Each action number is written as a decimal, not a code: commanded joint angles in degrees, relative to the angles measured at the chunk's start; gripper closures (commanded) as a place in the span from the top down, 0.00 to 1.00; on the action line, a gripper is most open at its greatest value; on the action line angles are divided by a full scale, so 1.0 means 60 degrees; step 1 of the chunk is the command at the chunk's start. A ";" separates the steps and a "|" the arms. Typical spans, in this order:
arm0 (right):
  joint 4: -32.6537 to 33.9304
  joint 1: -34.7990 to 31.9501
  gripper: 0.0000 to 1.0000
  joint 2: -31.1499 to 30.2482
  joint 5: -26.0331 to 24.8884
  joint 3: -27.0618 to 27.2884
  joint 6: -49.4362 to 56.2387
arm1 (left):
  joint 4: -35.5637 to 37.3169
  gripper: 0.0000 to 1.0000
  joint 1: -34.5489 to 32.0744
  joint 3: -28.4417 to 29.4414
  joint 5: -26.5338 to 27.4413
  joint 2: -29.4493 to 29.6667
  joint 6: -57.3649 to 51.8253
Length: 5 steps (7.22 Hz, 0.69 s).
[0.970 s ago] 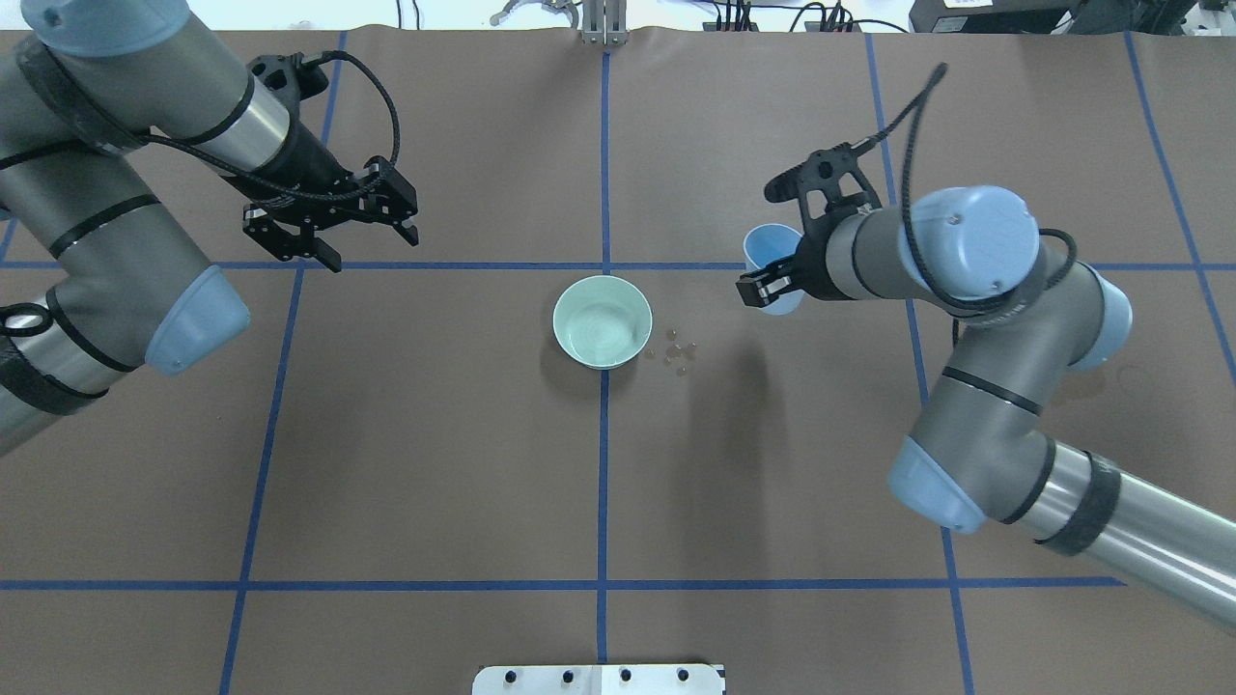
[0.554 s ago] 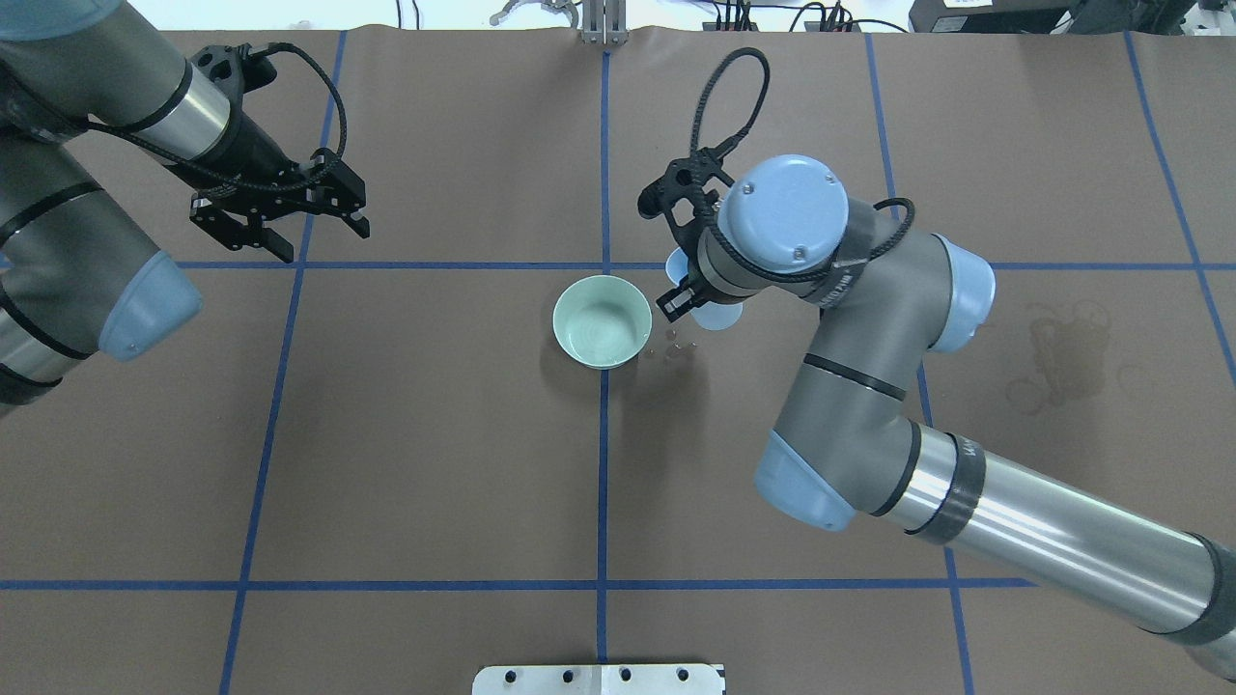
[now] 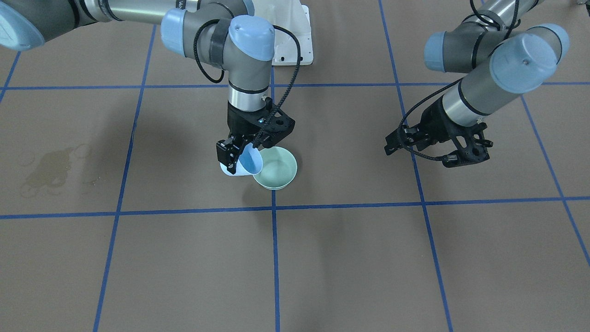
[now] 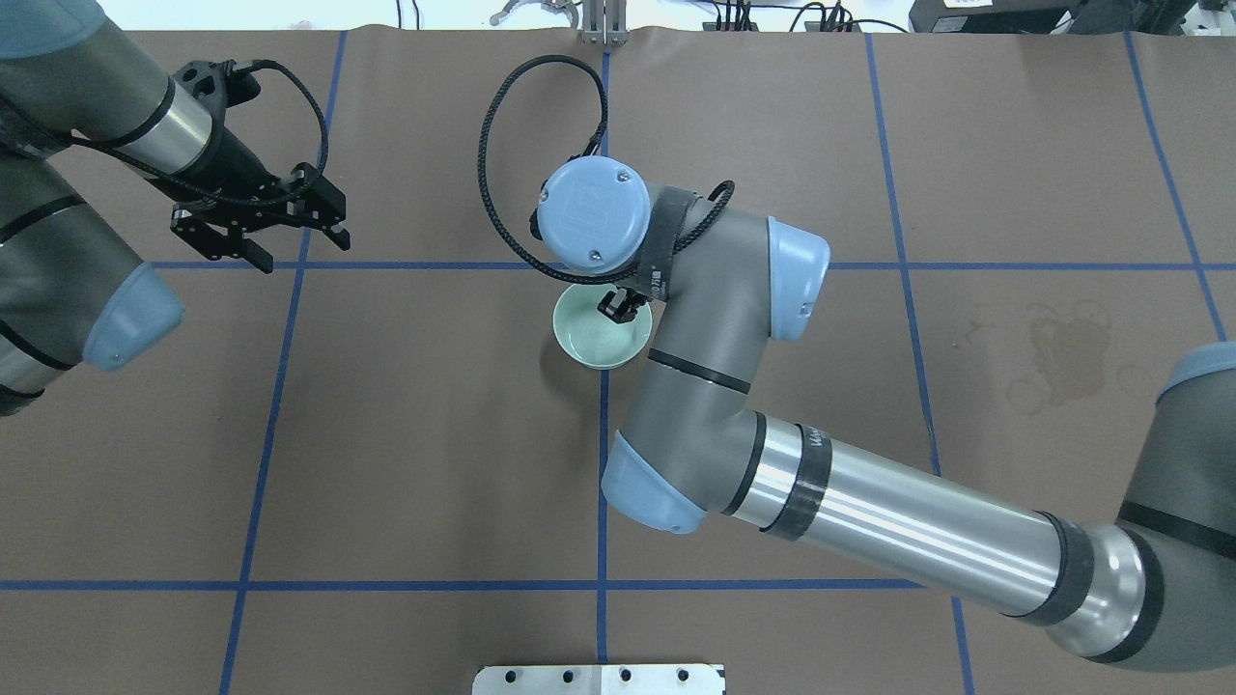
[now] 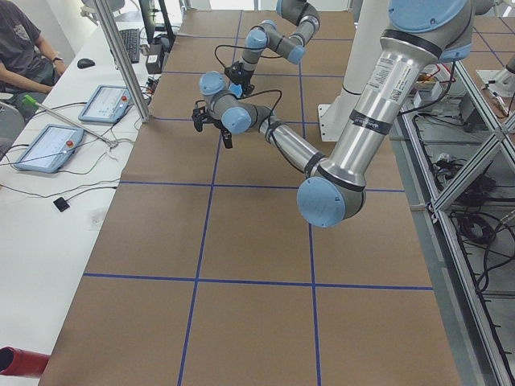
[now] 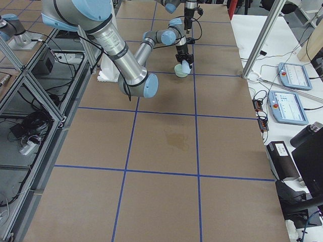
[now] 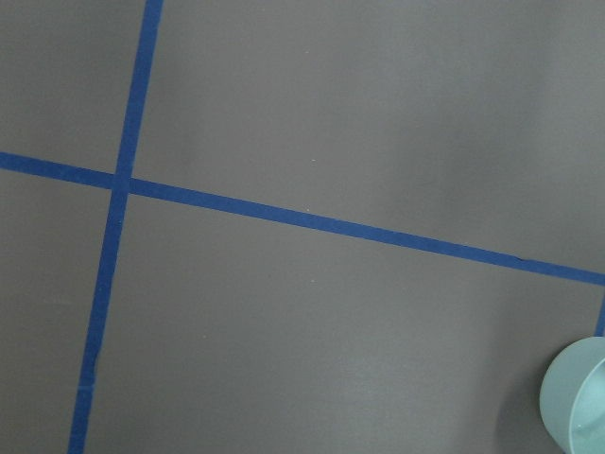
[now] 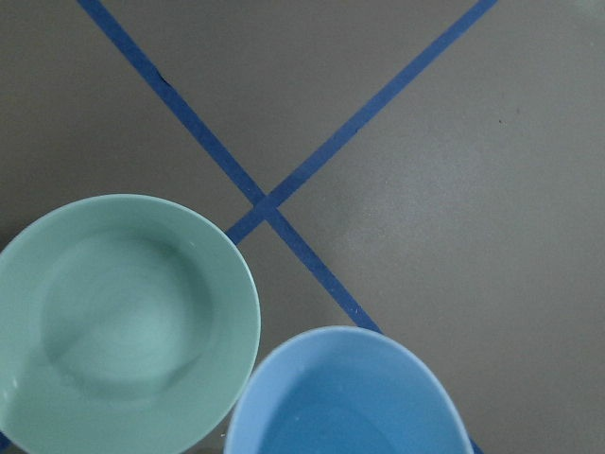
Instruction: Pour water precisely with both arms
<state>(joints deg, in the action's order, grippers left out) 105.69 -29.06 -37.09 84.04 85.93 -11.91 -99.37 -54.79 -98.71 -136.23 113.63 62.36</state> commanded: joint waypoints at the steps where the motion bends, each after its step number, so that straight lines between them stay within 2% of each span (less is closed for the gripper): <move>1: 0.1337 0.0824 0.00 0.0716 -0.2609 -0.0608 0.1977 | 0.0008 0.95 -0.0184 -0.0014 -0.0015 -0.0276 -0.0561; 2: 0.1630 0.0945 0.00 0.0920 -0.3277 -0.0915 0.3304 | -0.0006 0.95 -0.0374 -0.0014 -0.0247 -0.0537 -0.0955; 3: 0.2517 0.1048 0.00 0.1241 -0.3748 -0.1005 0.3709 | 0.0008 0.96 -0.0492 0.0015 -0.0351 -0.0613 -0.1177; 4: 0.2845 0.1295 0.00 0.1346 -0.4303 -0.1252 0.3727 | 0.0008 0.96 -0.0493 0.0016 -0.0352 -0.0613 -0.1179; 5: 0.3501 0.1516 0.00 0.1826 -0.4773 -0.1878 0.3713 | 0.0008 0.96 -0.0493 0.0016 -0.0352 -0.0613 -0.1179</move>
<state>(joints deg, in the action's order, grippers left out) 122.40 -21.59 -28.77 59.21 78.11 9.77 -99.32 -57.62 -98.64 -138.22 110.07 55.54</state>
